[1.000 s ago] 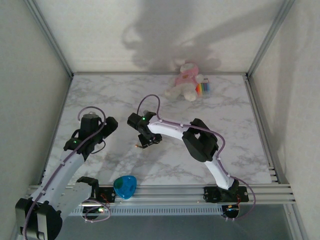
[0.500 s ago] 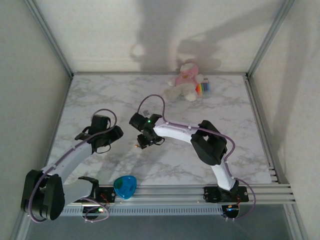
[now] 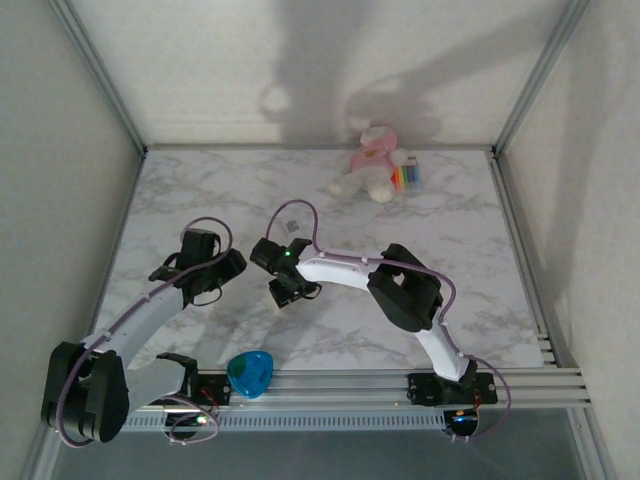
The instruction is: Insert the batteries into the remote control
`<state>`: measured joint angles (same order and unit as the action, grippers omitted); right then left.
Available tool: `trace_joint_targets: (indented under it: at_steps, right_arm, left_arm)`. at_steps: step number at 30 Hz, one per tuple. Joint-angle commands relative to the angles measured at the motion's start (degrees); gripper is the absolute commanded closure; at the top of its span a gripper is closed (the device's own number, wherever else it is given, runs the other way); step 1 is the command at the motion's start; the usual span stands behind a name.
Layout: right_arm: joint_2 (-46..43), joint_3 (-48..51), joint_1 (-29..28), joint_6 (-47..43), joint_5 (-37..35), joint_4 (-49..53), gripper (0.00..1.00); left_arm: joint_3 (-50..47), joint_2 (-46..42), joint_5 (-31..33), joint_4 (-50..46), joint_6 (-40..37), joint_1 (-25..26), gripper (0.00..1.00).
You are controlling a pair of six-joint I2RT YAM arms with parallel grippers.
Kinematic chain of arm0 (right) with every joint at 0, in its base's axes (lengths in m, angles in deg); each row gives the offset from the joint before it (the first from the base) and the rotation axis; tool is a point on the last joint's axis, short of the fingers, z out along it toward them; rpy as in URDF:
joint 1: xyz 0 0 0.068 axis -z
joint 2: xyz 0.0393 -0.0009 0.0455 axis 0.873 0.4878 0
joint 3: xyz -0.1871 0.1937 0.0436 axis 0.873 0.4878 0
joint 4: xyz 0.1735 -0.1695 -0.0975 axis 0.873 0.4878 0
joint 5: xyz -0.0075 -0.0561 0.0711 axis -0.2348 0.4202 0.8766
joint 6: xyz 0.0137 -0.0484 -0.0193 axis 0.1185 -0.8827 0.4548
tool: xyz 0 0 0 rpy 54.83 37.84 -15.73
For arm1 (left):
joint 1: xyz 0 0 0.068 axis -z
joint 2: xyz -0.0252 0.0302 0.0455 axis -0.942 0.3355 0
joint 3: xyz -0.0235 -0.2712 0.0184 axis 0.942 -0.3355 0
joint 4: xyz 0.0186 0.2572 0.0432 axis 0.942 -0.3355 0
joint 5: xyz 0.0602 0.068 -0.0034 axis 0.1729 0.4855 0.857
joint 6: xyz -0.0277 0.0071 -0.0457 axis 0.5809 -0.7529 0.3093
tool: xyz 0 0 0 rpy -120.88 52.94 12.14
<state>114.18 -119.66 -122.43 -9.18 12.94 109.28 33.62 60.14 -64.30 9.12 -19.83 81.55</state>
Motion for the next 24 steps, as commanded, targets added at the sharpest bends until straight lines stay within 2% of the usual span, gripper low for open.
trace_joint_targets:
  at_steps: [1, 14, 18, 24]
  right_arm:
    - [1.57, 0.02, 1.24, 4.6, -3.38, 0.99, 0.45]
    - [0.33, 0.27, 2.47, 12.29, -6.33, -1.79, 0.47]
    - [-4.24, 3.84, 2.63, 11.66, -5.96, -4.13, 0.46]
    - [-15.24, 13.07, 4.19, 12.2, -5.65, -7.23, 0.43]
  left_arm:
    - [-0.2, -1.12, -0.32, 0.07, 0.13, 0.23, 0.41]
    - [-1.08, -0.68, -2.84, 1.59, -2.42, 1.4, 0.41]
    - [-0.69, 1.77, -4.77, 3.22, -4.45, 2.7, 0.41]
    - [3.29, 10.38, -5.19, 5.06, -7.26, 7.17, 0.41]
